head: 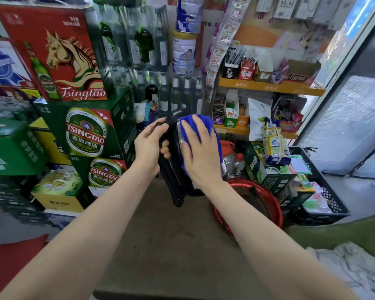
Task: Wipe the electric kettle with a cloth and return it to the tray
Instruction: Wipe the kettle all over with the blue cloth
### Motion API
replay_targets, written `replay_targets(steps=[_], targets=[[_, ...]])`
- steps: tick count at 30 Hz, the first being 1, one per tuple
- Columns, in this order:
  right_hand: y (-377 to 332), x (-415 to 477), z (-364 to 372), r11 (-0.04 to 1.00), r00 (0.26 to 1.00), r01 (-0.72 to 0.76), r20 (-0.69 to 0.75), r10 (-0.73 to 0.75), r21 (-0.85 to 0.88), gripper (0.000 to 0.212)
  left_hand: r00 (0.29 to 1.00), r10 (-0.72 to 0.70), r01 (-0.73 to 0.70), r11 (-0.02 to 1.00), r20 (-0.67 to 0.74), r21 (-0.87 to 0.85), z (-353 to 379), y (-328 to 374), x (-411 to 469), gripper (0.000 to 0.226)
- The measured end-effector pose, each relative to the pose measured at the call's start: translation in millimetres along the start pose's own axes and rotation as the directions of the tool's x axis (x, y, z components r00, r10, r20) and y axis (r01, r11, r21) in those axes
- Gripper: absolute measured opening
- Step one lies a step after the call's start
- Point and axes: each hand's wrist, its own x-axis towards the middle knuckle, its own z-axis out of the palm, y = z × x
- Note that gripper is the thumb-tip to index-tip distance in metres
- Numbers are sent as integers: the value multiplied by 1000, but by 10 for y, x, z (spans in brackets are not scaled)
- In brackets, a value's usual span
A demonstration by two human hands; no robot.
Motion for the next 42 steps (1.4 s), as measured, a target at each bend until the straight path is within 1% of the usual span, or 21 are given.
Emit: replay_targets(steps=[2, 4, 6, 8, 12, 13, 14, 16, 18, 21, 23, 26, 27, 29, 30, 31, 32, 34, 37, 40, 42], targets=[[71, 107, -101, 978, 990, -129, -37, 137, 161, 44, 999, -10, 10, 1000, 34, 14, -28, 4, -15, 30], [205, 310, -201, 838, 924, -375, 83, 374, 396, 38, 995, -33, 29, 999, 93, 40, -92, 4, -25, 30], [421, 508, -272, 596, 783, -618, 337, 523, 513, 31, 987, -57, 53, 998, 151, 33, -164, 11, -26, 31], [607, 555, -319, 413, 645, -760, 501, 577, 502, 24, 979, -72, 78, 997, 193, -20, -225, 28, -18, 35], [812, 371, -257, 114, 393, -891, 620, 680, 440, 27, 984, -37, 49, 996, 177, -68, -271, 79, 38, 42], [803, 318, -234, 122, 392, -889, 594, 703, 442, 30, 988, -20, 30, 998, 151, -61, -259, 86, 45, 42], [752, 265, -233, 202, 447, -868, 539, 714, 453, 32, 993, -8, 15, 998, 120, -59, -238, 87, 47, 41], [551, 102, -222, 487, 642, -755, 341, 687, 440, 31, 999, 6, -3, 998, 38, -69, -178, 68, 33, 36], [246, -159, -152, 751, 833, -545, 142, 535, 373, 39, 999, 18, -22, 997, -44, -73, -119, 26, 9, 32], [-53, -453, 57, 946, 956, -293, 22, 293, 137, 54, 996, 24, -28, 999, -88, -44, -48, -69, -40, 30], [-56, -378, 86, 983, 983, -181, -13, 181, 17, 54, 997, 25, -27, 999, -71, -20, -19, -121, -90, 30], [60, -54, -43, 966, 977, -205, -31, 213, 159, 45, 999, 27, -27, 1000, -31, 1, -19, -154, -147, 31], [147, 75, -108, 919, 951, -297, -1, 308, 261, 40, 1000, 27, -27, 1000, -12, 15, -26, -156, -164, 32], [318, 291, -237, 686, 805, -583, 198, 559, 435, 31, 999, 35, -37, 998, 36, 49, -31, -165, -208, 32], [359, 338, -275, 586, 728, -676, 280, 626, 447, 29, 998, 43, -46, 997, 50, 63, -27, -171, -235, 32], [350, 330, -280, 563, 700, -705, 295, 651, 431, 31, 998, 51, -54, 996, 46, 73, -17, -178, -255, 31], [301, 267, -254, 621, 732, -672, 230, 641, 403, 34, 998, 58, -60, 995, 28, 79, -1, -184, -264, 31], [128, 27, -107, 846, 892, -436, 23, 451, 307, 42, 997, 69, -67, 994, -24, 81, 49, -189, -238, 30], [-27, -499, 234, 992, 992, -114, 60, 111, 51, 54, 994, 71, -65, 995, -85, 74, 56, -211, -178, 32], [64, -816, 320, 987, 987, -145, 85, 139, 71, 56, 996, 63, -57, 994, -65, 92, -3, -243, -185, 34], [171, -803, 255, 928, 954, -299, 64, 292, 221, 53, 997, 54, -48, 993, -53, 107, -64, -269, -201, 33]])
